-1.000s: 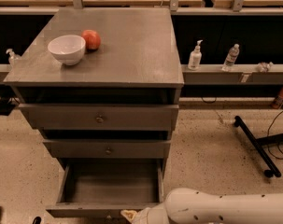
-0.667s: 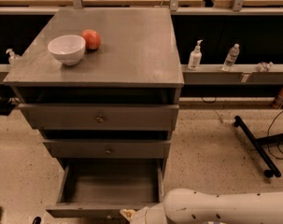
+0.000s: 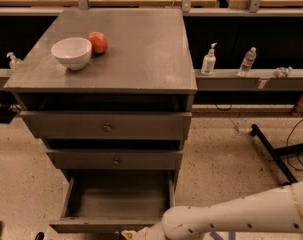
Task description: Close bottom drawer
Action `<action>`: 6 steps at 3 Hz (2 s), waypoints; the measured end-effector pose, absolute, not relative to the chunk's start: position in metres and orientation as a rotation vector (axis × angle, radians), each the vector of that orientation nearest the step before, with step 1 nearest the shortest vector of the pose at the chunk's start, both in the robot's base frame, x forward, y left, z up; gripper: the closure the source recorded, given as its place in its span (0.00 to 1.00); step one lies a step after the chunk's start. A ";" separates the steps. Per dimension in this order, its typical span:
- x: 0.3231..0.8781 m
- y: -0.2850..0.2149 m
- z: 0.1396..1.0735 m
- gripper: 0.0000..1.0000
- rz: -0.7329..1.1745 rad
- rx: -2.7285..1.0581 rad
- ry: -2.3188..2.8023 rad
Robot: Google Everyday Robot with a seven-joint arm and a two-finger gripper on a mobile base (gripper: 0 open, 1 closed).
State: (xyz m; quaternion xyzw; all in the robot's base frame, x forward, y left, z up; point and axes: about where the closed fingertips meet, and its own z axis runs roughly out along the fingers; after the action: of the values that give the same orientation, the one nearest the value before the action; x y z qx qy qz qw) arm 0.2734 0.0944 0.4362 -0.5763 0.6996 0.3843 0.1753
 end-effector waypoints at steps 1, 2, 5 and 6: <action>0.310 0.110 0.377 0.00 0.990 -1.601 1.963; 0.359 0.113 0.326 0.00 0.892 -1.503 1.934; 0.362 0.123 0.282 0.34 1.057 -1.450 1.868; 0.365 0.129 0.244 0.58 1.161 -1.395 1.782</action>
Offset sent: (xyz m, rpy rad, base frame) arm 0.1308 0.0076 -0.1462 0.0351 -0.2546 -0.2236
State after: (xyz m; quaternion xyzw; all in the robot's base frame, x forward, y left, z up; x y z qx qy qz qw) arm 0.3648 0.1295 0.2443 -0.5241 0.6696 0.4362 0.2944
